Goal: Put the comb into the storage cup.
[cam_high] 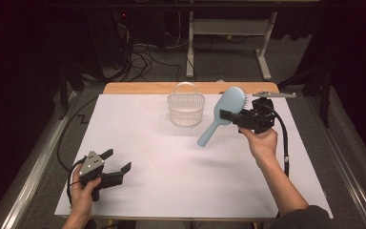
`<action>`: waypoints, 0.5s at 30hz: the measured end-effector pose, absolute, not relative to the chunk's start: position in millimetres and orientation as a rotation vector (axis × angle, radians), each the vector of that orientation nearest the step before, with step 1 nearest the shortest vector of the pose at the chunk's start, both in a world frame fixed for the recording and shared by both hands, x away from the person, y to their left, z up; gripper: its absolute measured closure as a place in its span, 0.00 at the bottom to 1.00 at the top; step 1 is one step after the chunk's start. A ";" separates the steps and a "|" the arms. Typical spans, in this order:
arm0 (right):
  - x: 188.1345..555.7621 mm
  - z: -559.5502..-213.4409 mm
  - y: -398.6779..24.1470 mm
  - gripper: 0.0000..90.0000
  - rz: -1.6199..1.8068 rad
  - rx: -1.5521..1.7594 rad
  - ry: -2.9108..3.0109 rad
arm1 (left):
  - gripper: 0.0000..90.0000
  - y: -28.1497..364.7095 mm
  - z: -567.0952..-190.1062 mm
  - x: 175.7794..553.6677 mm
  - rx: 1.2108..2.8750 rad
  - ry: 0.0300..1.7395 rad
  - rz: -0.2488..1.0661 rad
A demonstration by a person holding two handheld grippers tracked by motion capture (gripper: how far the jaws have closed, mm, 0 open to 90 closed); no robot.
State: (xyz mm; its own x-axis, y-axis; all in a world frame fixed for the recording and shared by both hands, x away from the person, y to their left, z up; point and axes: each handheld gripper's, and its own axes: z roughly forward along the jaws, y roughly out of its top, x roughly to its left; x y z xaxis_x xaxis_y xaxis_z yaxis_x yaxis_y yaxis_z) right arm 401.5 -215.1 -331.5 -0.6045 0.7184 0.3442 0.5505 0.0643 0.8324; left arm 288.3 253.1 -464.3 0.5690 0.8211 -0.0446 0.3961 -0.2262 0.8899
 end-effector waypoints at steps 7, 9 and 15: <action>410.3 -328.6 -211.1 0.60 1.562 1.321 2.163 | 0.18 252.6 -465.1 288.9 1.844 0.993 0.546; 412.8 -327.5 -210.3 0.60 1.560 1.321 2.160 | 0.18 252.6 -465.3 288.8 1.844 0.995 0.543; 418.1 -324.0 -207.4 0.60 1.557 1.322 2.151 | 0.18 251.9 -465.8 289.0 1.848 0.993 0.544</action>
State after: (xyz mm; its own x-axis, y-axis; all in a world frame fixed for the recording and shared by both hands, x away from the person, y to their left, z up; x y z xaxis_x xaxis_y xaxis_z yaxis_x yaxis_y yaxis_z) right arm 418.1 -207.4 -324.0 -0.5905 0.7328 0.3381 0.5499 0.0586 0.8332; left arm 289.0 251.9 -465.8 0.5734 0.8180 -0.0447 0.4024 -0.2337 0.8852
